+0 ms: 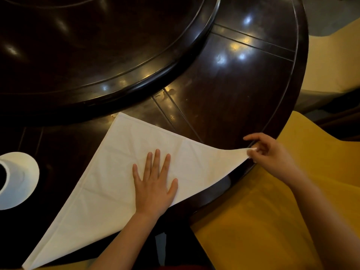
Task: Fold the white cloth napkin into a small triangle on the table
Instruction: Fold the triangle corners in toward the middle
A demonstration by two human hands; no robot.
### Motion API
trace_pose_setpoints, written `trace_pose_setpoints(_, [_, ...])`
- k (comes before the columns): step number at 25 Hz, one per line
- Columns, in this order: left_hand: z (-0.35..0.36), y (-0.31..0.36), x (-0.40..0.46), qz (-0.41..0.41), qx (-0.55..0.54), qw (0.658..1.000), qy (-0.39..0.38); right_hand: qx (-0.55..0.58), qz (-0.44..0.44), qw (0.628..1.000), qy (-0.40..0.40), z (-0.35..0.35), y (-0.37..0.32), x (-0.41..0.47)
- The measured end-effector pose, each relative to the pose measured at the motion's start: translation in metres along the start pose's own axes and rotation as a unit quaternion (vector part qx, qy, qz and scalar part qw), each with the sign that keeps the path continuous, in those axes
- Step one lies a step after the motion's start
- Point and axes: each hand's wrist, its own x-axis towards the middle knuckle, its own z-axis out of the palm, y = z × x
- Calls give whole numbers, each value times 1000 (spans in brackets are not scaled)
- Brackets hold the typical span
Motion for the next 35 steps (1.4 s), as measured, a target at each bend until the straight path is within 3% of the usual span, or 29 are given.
trace_pose_setpoints(8, [0,-2,-3,-11,-48,998,25,-15,-175,963,-203,12,-106,29])
trace_pose_setpoints(13, [-4,-6,-13,-47,-178,972,146,-66,-274,940,-193,66,-157,79])
trace_pose_setpoints(16, [-5,-7,-15,-50,-210,961,175,-84,-277,935,-203,116,-172,113])
trace_pose_setpoints(21, [-2,-8,-10,-87,-156,975,135,-105,-267,939,-191,176,-184,146])
trace_pose_setpoints(28, [1,-4,-2,-117,-96,987,52,-137,-283,932,-182,206,-181,159])
trace_pose_setpoints(30, [1,-3,-1,-121,-87,988,42,-149,-323,925,-132,208,-178,156])
trace_pose_setpoints(33, [1,-2,0,-126,-75,988,41,-216,-499,839,-11,207,-157,136])
trace_pose_setpoints(35, [1,-2,1,-126,-48,990,30,-298,-561,769,-75,208,-132,122])
